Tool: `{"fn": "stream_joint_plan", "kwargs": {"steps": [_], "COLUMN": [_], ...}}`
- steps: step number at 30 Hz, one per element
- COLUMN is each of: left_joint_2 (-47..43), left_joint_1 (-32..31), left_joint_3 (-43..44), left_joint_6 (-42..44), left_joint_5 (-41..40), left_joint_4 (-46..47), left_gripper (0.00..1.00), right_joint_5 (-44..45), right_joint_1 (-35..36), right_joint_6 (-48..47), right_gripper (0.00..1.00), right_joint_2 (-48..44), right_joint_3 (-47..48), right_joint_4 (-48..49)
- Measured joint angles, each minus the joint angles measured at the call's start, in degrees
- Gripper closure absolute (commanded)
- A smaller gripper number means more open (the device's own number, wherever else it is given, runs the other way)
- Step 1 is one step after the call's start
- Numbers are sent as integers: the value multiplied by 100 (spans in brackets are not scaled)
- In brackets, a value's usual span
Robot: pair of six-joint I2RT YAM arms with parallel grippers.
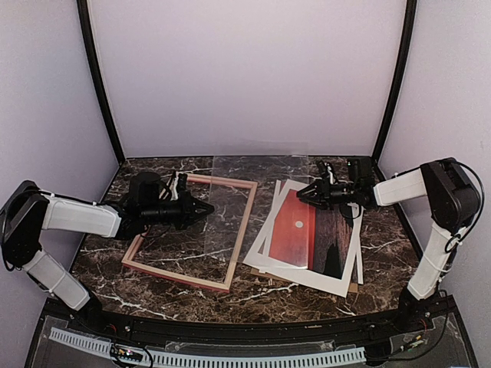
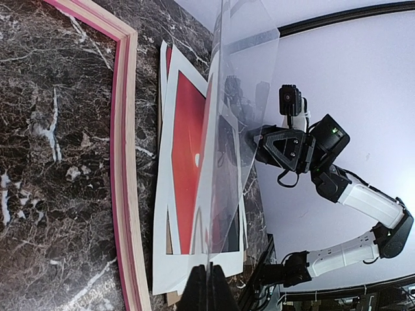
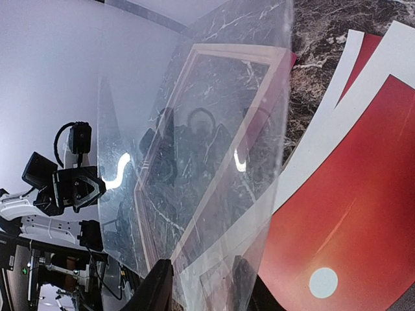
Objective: Put the photo into the frame
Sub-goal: Pass from the left arm to the right
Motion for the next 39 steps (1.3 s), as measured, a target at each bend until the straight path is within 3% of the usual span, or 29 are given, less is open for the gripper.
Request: {"fn": "stream_joint_plan", "kwargs": {"steps": [8, 30, 39], "left_joint_2": [0, 155, 289], "left_joint_1": [0, -2, -2], "left_joint_3": [-66, -273, -372], "left_joint_6": [-225, -750, -944], "left_joint_5": [4, 190, 295], "left_joint_4": [328, 1261, 1705], "left_gripper": [100, 100, 100], "right_joint_5": [-22, -22, -55], "right_joint_1": [0, 0, 0], "right_joint_6": [105, -39, -142], "right_gripper": [81, 70, 74], "right_joint_2": [0, 2, 2], "right_joint_3": [0, 151, 153], "right_joint_4": [46, -105, -234]}}
